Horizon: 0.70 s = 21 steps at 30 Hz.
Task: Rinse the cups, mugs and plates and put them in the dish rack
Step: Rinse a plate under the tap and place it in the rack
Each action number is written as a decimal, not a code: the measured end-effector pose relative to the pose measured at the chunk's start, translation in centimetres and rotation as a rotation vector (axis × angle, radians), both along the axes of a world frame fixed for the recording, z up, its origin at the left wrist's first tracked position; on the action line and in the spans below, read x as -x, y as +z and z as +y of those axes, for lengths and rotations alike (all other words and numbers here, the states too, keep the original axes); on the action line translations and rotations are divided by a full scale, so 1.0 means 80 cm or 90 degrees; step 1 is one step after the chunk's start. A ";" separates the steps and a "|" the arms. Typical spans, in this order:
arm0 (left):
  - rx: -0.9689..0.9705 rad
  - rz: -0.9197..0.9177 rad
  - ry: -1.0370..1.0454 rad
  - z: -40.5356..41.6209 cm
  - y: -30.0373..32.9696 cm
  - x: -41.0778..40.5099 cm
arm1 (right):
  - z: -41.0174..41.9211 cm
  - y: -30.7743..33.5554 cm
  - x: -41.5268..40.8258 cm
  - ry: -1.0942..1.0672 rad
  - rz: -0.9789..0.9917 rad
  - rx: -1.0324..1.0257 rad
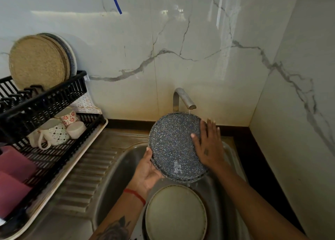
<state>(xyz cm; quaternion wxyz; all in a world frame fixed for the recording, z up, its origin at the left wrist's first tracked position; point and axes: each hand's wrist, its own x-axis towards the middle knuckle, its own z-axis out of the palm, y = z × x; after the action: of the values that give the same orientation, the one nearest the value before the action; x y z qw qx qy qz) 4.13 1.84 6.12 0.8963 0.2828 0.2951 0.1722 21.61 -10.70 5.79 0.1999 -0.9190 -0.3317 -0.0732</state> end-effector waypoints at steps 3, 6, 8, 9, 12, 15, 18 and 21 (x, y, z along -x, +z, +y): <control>0.028 0.007 -0.002 -0.004 -0.003 -0.004 | 0.011 -0.002 0.040 0.061 -0.067 0.045; 0.056 0.004 -0.008 -0.008 -0.001 -0.012 | 0.026 -0.020 0.096 0.245 -0.196 0.127; 0.064 0.008 -0.006 -0.008 0.000 -0.015 | 0.026 -0.031 0.112 0.313 -0.244 0.131; 0.054 0.014 -0.007 -0.007 -0.001 -0.014 | 0.025 -0.032 0.109 0.313 -0.246 0.130; 0.032 0.031 0.002 0.004 -0.007 -0.007 | 0.007 -0.035 0.069 0.164 -0.180 0.097; 0.027 0.048 0.017 0.011 -0.014 0.002 | -0.017 -0.032 0.027 -0.034 0.093 -0.107; 0.005 0.060 0.007 0.002 -0.017 0.003 | -0.018 -0.021 0.027 -0.111 0.369 -0.368; 0.034 0.062 0.011 -0.008 -0.018 0.003 | -0.014 0.000 0.040 -0.207 0.653 -0.690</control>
<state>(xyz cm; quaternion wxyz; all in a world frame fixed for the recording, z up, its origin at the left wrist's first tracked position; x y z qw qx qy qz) 3.85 1.21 4.70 0.8865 0.2644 0.3450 0.1585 18.44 -11.86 5.82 0.7388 -0.6485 0.0246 0.1816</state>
